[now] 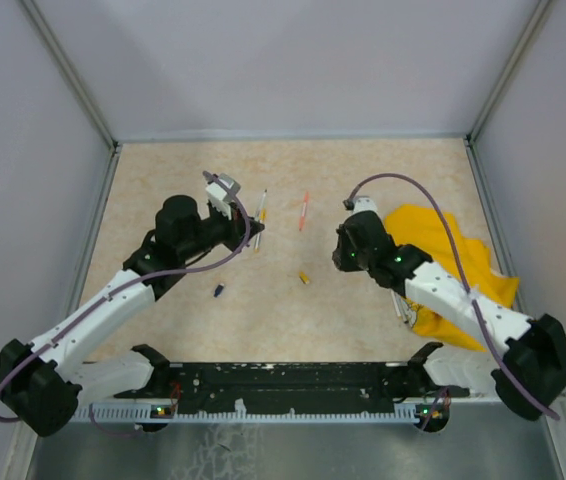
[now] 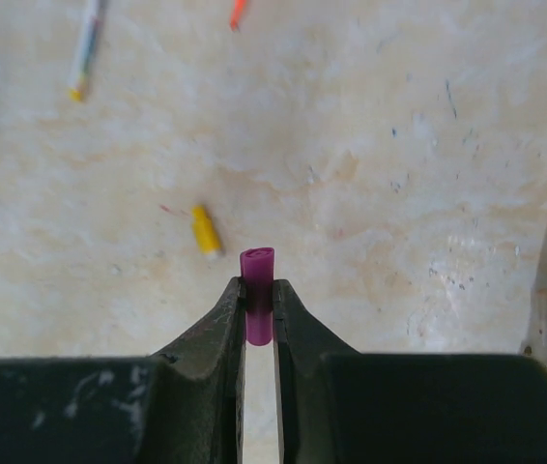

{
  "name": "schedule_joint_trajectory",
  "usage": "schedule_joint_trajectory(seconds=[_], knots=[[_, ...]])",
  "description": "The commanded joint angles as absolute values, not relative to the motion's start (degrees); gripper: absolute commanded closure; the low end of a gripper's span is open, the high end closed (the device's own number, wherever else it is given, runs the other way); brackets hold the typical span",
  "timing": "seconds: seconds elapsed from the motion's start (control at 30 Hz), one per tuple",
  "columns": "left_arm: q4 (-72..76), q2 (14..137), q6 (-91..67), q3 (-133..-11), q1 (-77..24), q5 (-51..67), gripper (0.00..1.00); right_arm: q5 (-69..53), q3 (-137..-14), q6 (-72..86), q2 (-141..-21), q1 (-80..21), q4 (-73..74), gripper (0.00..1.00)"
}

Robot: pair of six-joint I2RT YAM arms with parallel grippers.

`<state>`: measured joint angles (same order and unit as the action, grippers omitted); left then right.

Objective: Insert the pens into the pen caps
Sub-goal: Insert the pen cap onto the pen.

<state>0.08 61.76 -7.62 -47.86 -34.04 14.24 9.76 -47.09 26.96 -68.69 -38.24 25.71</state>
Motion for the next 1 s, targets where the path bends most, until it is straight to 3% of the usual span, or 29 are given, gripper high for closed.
schedule_joint_trajectory(seconds=[0.0,0.4,0.97], knots=[[5.42,62.18,-7.02,-49.22,-34.68,22.07,1.00,14.02,-44.67,29.73,-58.62,-38.27,13.41,1.00],[13.82,67.84,-7.43,-53.71,-42.53,26.78,1.00,18.03,-34.35,35.38,-41.34,-38.23,-19.50,1.00],[16.99,69.46,-6.17,-54.23,-43.24,31.84,1.00,9.87,-37.59,38.14,-45.94,-38.24,-39.37,1.00]])
